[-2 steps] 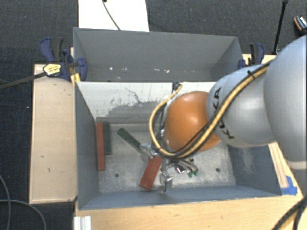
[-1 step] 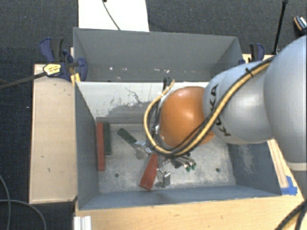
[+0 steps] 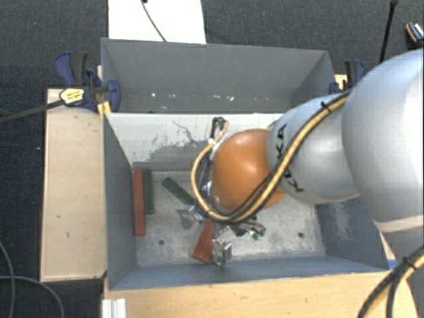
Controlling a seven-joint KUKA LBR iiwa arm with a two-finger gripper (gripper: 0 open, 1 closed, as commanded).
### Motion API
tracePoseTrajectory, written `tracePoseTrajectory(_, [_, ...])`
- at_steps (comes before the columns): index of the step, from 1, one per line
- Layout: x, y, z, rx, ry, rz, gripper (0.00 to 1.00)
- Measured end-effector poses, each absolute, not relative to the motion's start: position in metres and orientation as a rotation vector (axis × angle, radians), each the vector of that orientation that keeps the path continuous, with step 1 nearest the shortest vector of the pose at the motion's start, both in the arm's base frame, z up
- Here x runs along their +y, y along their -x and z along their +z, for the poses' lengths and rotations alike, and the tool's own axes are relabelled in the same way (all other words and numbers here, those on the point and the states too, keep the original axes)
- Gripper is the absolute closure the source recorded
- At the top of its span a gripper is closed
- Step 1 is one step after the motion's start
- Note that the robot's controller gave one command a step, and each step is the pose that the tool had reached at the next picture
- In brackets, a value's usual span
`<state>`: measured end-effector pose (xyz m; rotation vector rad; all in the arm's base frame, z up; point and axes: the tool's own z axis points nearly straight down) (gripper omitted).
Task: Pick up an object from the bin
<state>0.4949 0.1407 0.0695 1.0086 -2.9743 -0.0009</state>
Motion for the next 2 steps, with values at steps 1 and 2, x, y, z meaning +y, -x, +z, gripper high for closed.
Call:
tracePoseTrajectory(1, [0.1409,-0.4952,0.0699,-2.977,-1.002,-0.002,0.0])
tracePoseTrajectory(2, [0.1407,-0.4952,0.0701,-2.978,-0.999,-0.001,1.0])
